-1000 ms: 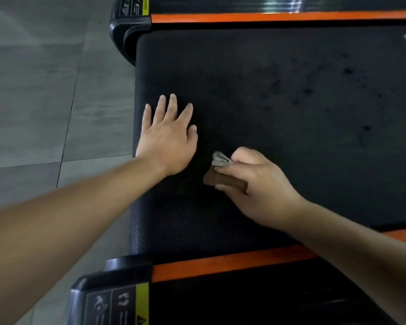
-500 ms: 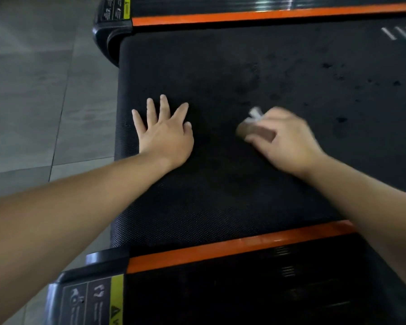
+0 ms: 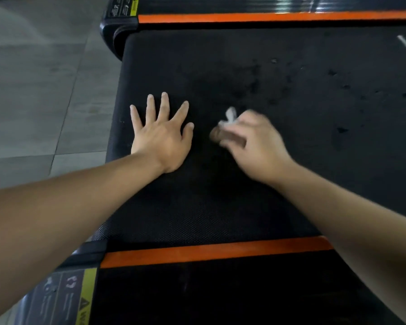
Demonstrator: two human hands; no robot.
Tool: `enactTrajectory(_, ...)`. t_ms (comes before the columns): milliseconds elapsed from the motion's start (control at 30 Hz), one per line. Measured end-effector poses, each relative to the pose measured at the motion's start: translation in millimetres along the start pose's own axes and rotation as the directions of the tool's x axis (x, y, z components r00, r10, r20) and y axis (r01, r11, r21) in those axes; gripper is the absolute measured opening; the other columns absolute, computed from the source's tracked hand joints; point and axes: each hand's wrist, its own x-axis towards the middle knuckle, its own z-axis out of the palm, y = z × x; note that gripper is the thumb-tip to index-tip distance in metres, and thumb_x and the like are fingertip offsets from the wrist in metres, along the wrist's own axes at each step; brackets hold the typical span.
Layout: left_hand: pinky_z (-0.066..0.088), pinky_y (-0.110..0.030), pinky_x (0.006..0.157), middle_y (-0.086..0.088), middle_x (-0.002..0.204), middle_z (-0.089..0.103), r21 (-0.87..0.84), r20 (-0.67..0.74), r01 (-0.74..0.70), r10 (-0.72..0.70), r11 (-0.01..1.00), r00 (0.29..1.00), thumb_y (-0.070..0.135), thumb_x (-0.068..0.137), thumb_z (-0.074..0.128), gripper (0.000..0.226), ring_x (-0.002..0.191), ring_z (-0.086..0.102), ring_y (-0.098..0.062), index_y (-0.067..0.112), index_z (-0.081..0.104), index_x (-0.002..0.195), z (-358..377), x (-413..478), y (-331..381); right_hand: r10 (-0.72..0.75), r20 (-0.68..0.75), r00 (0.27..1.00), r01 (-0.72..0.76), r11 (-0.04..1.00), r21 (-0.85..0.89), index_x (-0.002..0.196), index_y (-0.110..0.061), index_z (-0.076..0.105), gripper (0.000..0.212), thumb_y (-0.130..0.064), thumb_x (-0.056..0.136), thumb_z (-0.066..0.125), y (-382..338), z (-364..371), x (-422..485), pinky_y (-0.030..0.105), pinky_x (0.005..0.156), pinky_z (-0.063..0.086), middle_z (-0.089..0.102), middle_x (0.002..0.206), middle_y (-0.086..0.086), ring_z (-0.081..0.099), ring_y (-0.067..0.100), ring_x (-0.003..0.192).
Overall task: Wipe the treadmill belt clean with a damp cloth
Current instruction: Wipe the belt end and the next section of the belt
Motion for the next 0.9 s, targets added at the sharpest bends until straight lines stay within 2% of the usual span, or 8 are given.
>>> enactTrajectory(67,-0.009,-0.064,0.123,-0.009,0.173,-0.004,-0.012,-0.006,-0.018,0.018,1.0,1.0,0.054,0.106,0.016,0.06,0.158,-0.013,-0.035,0.038,0.009,0.163,1.3,0.5,-1.4,-0.097,0.09,0.991,0.099,0.995,-0.017,0.114,-0.024,0.075,0.033,-0.044,0.09,0.062,13.7,-8.1,6.8,0.037,0.081,0.049,0.061,0.097,0.002,0.058,0.026,0.091)
enactTrajectory(233,-0.011,-0.066,0.122,-0.01,0.173,-0.002,-0.065,0.037,-0.003,0.006,0.998,0.999,0.05,0.107,0.022,0.057,0.158,-0.013,-0.034,0.034,0.017,0.162,-5.9,1.6,1.5,0.287,-0.126,0.95,-0.299,0.95,-0.091,0.114,-0.02,0.073,0.029,-0.038,0.093,0.064,50.6,-8.1,82.3,0.031,0.085,0.046,0.059,0.109,0.005,0.06,0.029,0.102)
enactTrajectory(333,-0.007,-0.062,0.125,-0.02,0.169,0.009,-0.17,0.044,0.039,-0.032,0.985,0.999,0.03,0.105,0.04,0.045,0.158,-0.007,-0.039,0.019,0.035,0.148,-16.9,10.1,13.5,0.013,0.055,0.998,-0.013,1.0,0.003,0.116,-0.025,0.073,0.027,-0.034,0.092,0.066,7.4,9.8,48.3,0.032,0.08,0.046,0.056,0.098,0.001,0.056,0.023,0.092)
enactTrajectory(400,-0.004,-0.056,0.127,-0.022,0.165,0.016,-0.246,0.023,0.063,-0.059,0.967,0.998,0.016,0.099,0.044,0.043,0.158,-0.004,-0.038,0.014,0.04,0.142,-20.6,17.5,20.9,-0.027,0.104,0.994,0.028,1.0,-0.006,0.114,-0.021,0.075,0.027,-0.034,0.092,0.067,21.1,-5.2,58.0,0.029,0.084,0.045,0.06,0.1,0.004,0.058,0.025,0.095)
enactTrajectory(533,-0.013,-0.061,0.124,-0.012,0.172,0.004,-0.269,-0.003,0.084,-0.088,0.96,0.996,0.019,0.103,0.037,0.054,0.158,-0.014,-0.036,0.025,0.029,0.155,-11.0,24.0,31.3,0.351,-0.149,0.925,-0.367,0.924,-0.107,0.111,-0.018,0.074,0.028,-0.036,0.093,0.062,72.7,-14.5,117.5,0.031,0.084,0.047,0.06,0.112,0.01,0.061,0.033,0.102)
enactTrajectory(733,-0.013,-0.061,0.123,-0.004,0.174,-0.005,-0.151,-0.053,0.131,-0.141,0.98,0.989,0.045,0.106,0.021,0.06,0.158,-0.016,-0.032,0.032,0.011,0.164,4.5,29.7,36.4,-0.14,0.098,0.985,0.146,0.988,-0.057,0.119,-0.023,0.074,0.041,-0.047,0.09,0.056,55.8,1.4,93.0,0.038,0.084,0.05,0.064,0.106,0.004,0.061,0.029,0.096)
enactTrajectory(833,-0.012,-0.063,0.123,-0.005,0.174,-0.003,-0.111,-0.042,0.136,-0.141,0.985,0.989,0.051,0.106,0.019,0.061,0.158,-0.015,-0.033,0.032,0.011,0.163,5.1,29.2,38.1,0.227,-0.081,0.971,-0.236,0.961,-0.142,0.118,-0.02,0.071,0.038,-0.046,0.094,0.055,101.0,-16.7,155.6,0.044,0.092,0.051,0.06,0.121,0.01,0.06,0.036,0.108)
enactTrajectory(900,-0.01,-0.067,0.121,-0.009,0.172,0.003,-0.122,-0.038,0.154,-0.159,0.981,0.986,0.051,0.106,0.024,0.058,0.157,-0.011,-0.037,0.029,0.021,0.16,2.0,35.9,43.2,0.185,-0.096,0.978,-0.198,0.969,-0.148,0.114,-0.021,0.073,0.03,-0.038,0.093,0.061,87.0,0.3,156.6,0.046,0.089,0.051,0.059,0.115,0.009,0.06,0.037,0.105)
